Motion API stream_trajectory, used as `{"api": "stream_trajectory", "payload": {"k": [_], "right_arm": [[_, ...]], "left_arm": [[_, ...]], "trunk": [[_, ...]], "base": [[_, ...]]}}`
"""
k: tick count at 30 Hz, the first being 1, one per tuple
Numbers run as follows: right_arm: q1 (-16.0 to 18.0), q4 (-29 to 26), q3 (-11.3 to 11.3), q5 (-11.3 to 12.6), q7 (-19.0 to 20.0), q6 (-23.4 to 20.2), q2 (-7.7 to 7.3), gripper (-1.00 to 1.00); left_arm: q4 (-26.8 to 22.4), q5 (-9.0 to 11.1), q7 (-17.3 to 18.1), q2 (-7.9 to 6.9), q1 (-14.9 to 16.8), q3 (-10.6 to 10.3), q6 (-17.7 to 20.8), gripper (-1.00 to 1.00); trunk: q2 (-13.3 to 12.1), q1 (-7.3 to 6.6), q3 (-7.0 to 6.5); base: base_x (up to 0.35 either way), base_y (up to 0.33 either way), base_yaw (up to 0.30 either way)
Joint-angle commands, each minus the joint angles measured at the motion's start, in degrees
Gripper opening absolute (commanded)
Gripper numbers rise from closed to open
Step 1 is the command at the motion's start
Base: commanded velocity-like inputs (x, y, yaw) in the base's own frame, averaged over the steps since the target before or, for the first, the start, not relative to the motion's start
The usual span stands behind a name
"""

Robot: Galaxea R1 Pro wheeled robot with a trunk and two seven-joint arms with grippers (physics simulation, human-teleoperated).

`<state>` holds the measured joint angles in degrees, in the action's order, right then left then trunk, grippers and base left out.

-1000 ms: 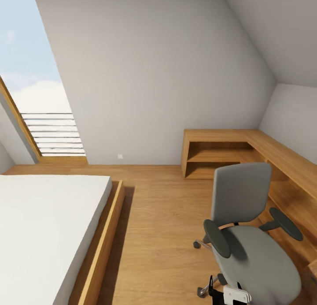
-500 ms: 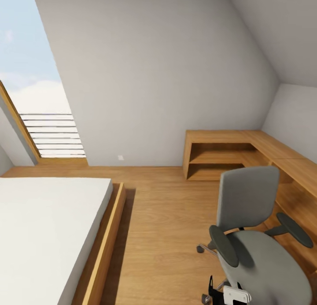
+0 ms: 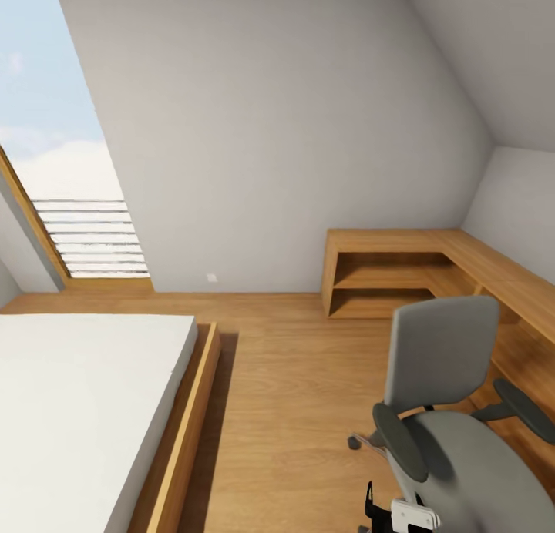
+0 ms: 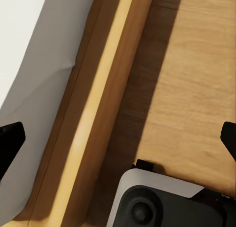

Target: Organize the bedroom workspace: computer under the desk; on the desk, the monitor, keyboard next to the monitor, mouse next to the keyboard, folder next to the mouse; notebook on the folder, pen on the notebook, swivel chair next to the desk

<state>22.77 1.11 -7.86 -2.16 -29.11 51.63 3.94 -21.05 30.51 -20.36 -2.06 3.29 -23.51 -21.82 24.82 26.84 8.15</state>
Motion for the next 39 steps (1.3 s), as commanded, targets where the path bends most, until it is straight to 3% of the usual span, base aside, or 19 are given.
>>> {"api": "stream_trajectory", "payload": {"k": [1, 16, 30, 39], "right_arm": [[0.08, 0.12, -0.38, -0.23, -0.6, 0.05, 0.02, 1.0], [0.08, 0.06, -0.33, -0.17, -0.59, 0.05, -0.03, 1.0], [0.08, 0.03, -0.31, -0.07, -0.64, 0.05, -0.07, 1.0], [0.08, 0.11, -0.31, -0.12, -0.62, -0.03, -1.36, 1.0]], "left_arm": [[-0.05, 0.34, -0.39, -0.05, 0.05, -0.49, -0.15, 1.0], [-0.05, 0.3, -0.39, 0.02, 0.05, -0.53, -0.16, 1.0], [-0.05, 0.26, -0.39, 0.54, 0.05, -0.49, -0.14, 1.0], [-0.05, 0.27, -0.39, 0.73, 0.06, -0.49, -0.1, 1.0]], "trunk": [[0.11, 0.05, 0.12], [0.11, 0.05, 0.16], [0.11, 0.05, 0.69], [0.11, 0.05, 0.72]], "base": [[0.13, 0.032, 0.0], [0.033, 0.008, 0.007], [0.001, 0.008, 0.123], [0.0, 0.094, 0.011]]}}
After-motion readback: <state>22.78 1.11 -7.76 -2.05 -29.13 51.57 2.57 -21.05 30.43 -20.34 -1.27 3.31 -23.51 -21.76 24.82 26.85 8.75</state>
